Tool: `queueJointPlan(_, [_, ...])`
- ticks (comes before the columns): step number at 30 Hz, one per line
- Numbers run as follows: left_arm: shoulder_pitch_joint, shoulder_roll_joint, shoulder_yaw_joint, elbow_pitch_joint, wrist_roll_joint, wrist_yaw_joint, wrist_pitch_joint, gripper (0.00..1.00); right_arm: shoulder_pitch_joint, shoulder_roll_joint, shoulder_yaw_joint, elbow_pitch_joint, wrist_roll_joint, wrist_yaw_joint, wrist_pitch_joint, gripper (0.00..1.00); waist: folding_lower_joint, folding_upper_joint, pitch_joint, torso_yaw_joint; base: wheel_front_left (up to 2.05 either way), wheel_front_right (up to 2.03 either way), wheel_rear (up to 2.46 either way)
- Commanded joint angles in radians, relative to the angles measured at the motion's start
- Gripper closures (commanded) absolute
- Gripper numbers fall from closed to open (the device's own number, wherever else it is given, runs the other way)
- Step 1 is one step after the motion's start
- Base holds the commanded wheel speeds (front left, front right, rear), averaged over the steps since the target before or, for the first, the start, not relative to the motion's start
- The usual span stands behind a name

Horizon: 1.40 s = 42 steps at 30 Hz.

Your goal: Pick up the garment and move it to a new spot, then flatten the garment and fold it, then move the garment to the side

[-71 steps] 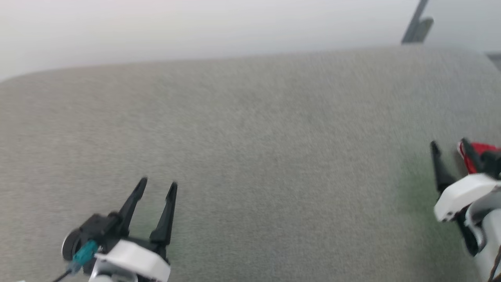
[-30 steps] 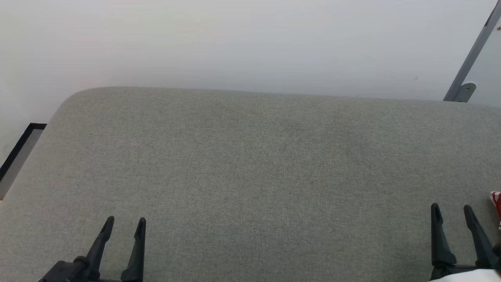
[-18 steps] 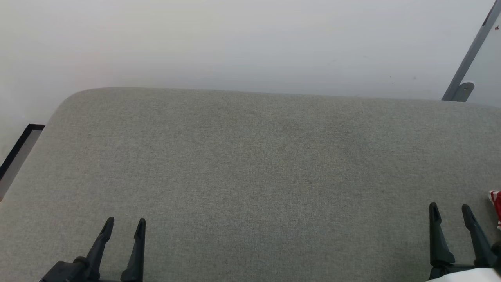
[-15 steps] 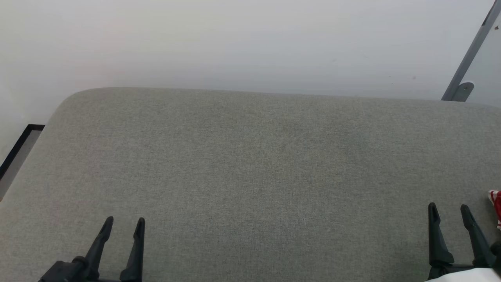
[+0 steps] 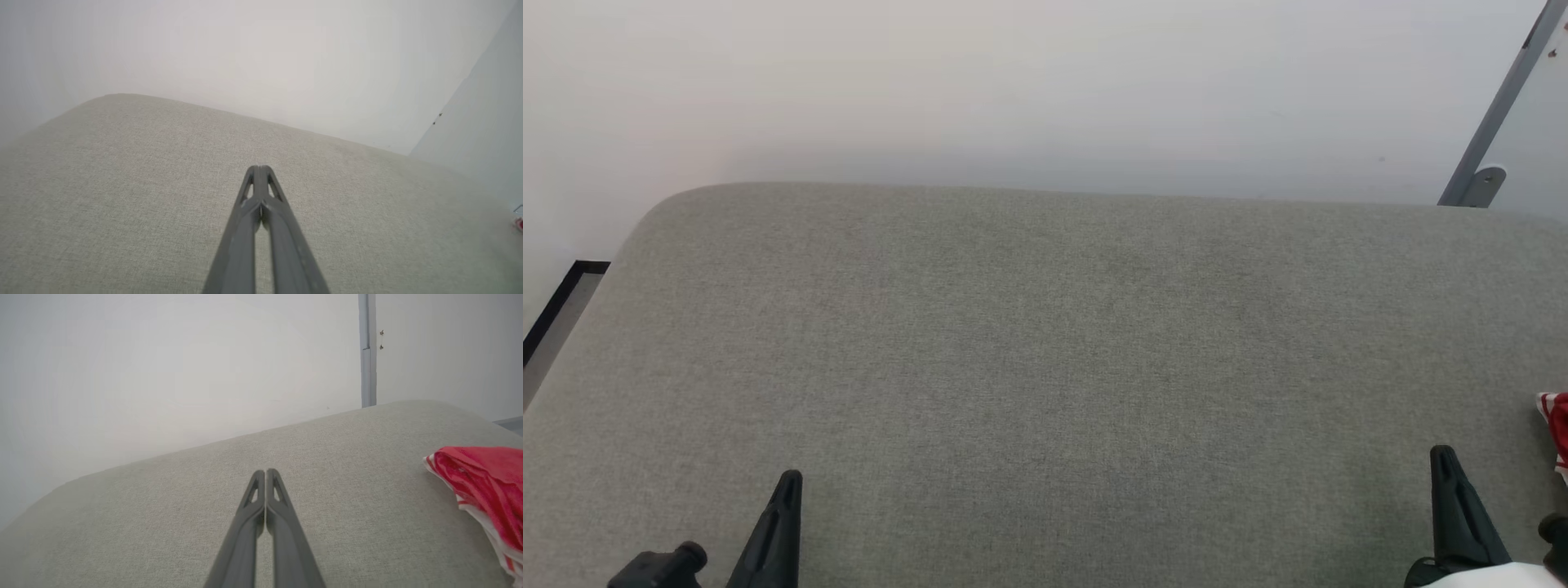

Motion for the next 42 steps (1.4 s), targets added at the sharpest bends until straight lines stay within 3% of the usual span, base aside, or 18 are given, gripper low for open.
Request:
queueJointPlan(1, [-0.032,0.003,0.013,-0.007,-0.051,0.002,0.010,1.00,-0.032,-0.003,0.000,-0.009,0.051,0.000,0.011,1.00,0.0000,0.0000,0.001,-0.002,0.00,0.00,0.00])
queueJointPlan(42, [-0.154,-0.060,0.075,0.074,-0.587,0.001,0.148,1.00,-0.144,0.013,0.016,0.065,0.609,0.000,0.148,1.00,0.0000,0.0000,0.011,-0.043,0.00,0.00,0.00])
